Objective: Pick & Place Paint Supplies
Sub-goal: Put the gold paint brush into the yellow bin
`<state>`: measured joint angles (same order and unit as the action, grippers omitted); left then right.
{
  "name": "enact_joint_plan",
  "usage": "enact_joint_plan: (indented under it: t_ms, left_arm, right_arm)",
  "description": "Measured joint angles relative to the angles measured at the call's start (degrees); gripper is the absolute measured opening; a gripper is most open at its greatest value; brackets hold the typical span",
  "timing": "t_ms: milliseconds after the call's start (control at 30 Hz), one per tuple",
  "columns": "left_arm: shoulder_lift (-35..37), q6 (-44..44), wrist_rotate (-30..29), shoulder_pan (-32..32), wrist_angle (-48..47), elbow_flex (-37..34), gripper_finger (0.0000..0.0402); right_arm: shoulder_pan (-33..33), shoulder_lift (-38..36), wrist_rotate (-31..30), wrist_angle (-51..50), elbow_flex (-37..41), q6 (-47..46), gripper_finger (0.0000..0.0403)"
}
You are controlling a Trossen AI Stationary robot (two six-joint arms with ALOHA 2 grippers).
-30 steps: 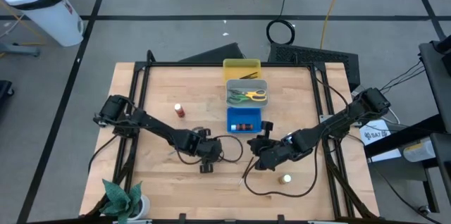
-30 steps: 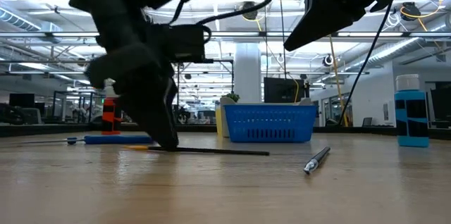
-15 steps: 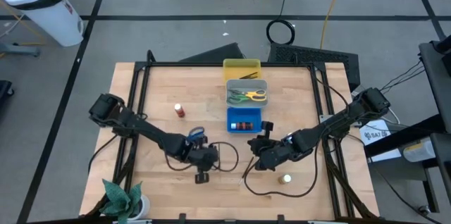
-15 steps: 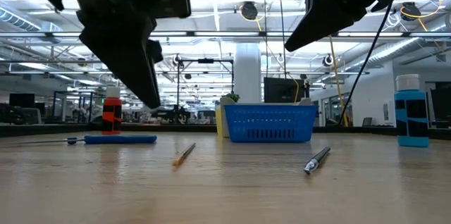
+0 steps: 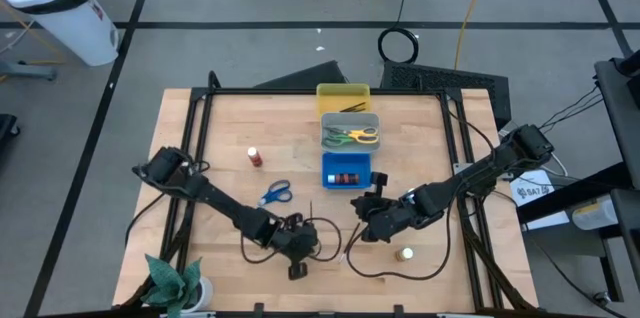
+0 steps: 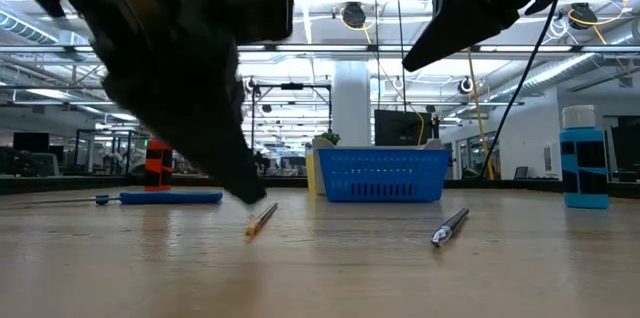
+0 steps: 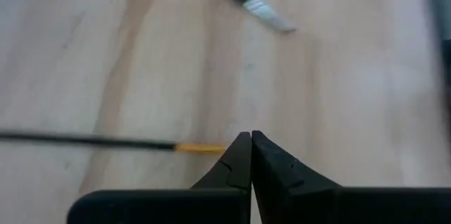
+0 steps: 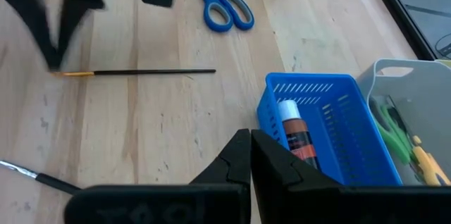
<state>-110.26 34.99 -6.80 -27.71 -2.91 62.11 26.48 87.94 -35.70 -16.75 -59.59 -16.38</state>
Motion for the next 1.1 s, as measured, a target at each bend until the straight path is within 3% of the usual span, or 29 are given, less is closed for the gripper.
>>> enact_joint_plan:
  t_ms: [400,667,867,1000,1100]
  left_arm:
    - [-1.16,5.67,3.18,-0.32,-6.42,0.13,0.0007]
    - [0.66,4.59,4.84,-1.03,-8.88,0.02,0.0006]
    - [4.26,3.9,0.58,-1.24,-11.43,-0.07,0.0004]
    - [5.33,-0.14,-3.8,-0.79,-6.85,-0.07,0.0008]
    - [4.94,-5.48,-3.45,0.4,1.35,-0.07,0.0004]
  right_arm:
    - [0.0,0.0,-0.01,0.27,0.0,0.1,0.0]
    - [0.0,0.0,0.0,0.26,0.02,0.09,0.0]
    - [0.01,0.0,1.21,0.35,0.04,-0.9,0.0]
    - [0.03,0.0,1.43,0.54,0.05,-0.85,0.0]
    - [0.02,0.0,1.44,0.65,0.07,-0.75,0.0]
